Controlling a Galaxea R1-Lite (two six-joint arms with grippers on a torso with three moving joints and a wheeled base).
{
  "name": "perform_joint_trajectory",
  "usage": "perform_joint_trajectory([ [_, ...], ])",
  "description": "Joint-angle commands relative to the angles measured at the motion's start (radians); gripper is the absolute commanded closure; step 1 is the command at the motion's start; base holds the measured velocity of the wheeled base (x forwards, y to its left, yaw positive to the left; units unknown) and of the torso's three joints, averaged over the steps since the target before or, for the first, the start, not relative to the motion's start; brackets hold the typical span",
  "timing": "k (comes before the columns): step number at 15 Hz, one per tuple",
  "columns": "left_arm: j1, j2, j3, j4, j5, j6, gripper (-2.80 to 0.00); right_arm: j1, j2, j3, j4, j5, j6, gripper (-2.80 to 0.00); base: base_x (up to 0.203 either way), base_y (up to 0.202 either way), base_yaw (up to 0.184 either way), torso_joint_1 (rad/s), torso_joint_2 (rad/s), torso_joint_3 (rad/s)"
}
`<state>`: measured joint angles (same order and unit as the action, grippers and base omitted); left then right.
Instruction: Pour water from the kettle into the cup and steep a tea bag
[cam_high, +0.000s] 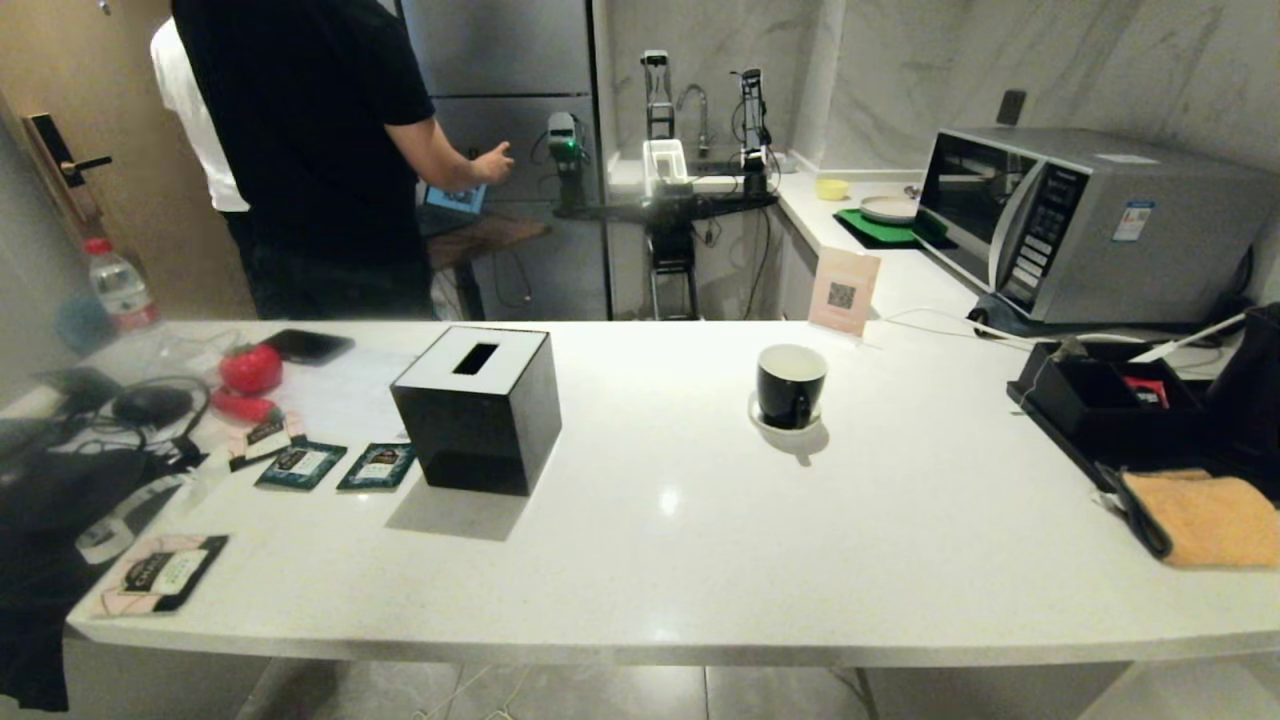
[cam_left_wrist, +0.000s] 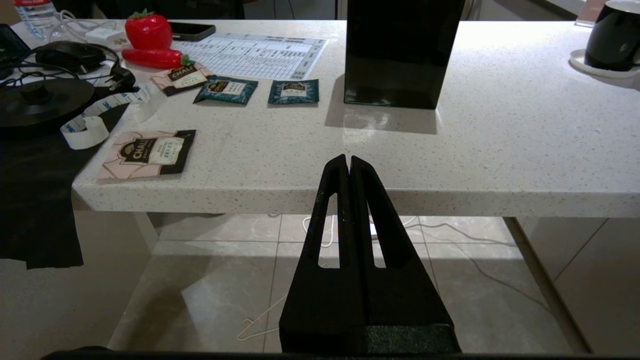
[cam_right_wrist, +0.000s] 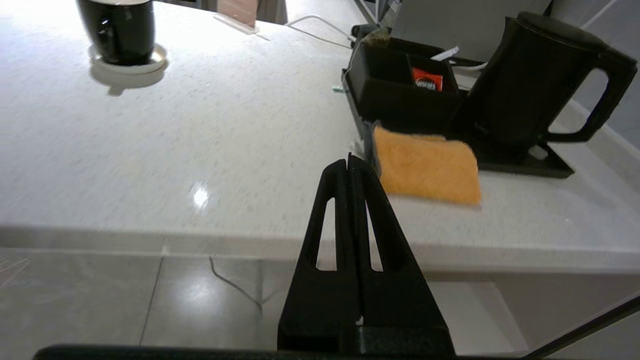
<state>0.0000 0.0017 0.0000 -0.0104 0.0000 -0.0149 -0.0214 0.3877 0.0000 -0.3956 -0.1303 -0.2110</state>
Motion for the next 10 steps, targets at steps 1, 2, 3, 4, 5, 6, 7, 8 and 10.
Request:
perform_joint_trajectory([
  [1,0.0,0.0,0.0,0.0,0.0,0.0,0.0,0.02,-0.24,0.0,0.162,-0.006,0.015,0.0,0.0,0.0,0.0,0.0,0.0,0.0],
  [2,0.0,0.0,0.0,0.0,0.0,0.0,0.0,0.022,-0.296,0.0,0.21,-0.004,0.029,0.0,0.0,0.0,0.0,0.0,0.0,0.0],
  [3,0.0,0.0,0.0,0.0,0.0,0.0,0.0,0.023,-0.34,0.0,0.246,0.004,0.038,0.0,0.0,0.0,0.0,0.0,0.0,0.0],
  [4,0.0,0.0,0.0,0.0,0.0,0.0,0.0,0.023,-0.378,0.0,0.279,0.031,0.043,0.0,0.0,0.0,0.0,0.0,0.0,0.0],
  [5,0.0,0.0,0.0,0.0,0.0,0.0,0.0,0.023,-0.388,0.0,0.302,0.052,0.047,0.0,0.0,0.0,0.0,0.0,0.0,0.0],
  [6,0.0,0.0,0.0,0.0,0.0,0.0,0.0,0.023,-0.386,0.0,0.32,0.055,0.055,0.0,0.0,0.0,0.0,0.0,0.0,0.0],
  [7,0.0,0.0,0.0,0.0,0.0,0.0,0.0,0.023,-0.386,0.0,0.326,0.057,0.077,0.0,0.0,0.0,0.0,0.0,0.0,0.0],
  [8,0.0,0.0,0.0,0.0,0.0,0.0,0.0,0.023,-0.386,0.0,0.334,0.082,0.084,0.0,0.0,0.0,0.0,0.0,0.0,0.0],
  [10,0.0,0.0,0.0,0.0,0.0,0.0,0.0,0.023,-0.386,0.0,0.393,0.112,0.114,0.0,0.0,0.0,0.0,0.0,0.0,0.0],
])
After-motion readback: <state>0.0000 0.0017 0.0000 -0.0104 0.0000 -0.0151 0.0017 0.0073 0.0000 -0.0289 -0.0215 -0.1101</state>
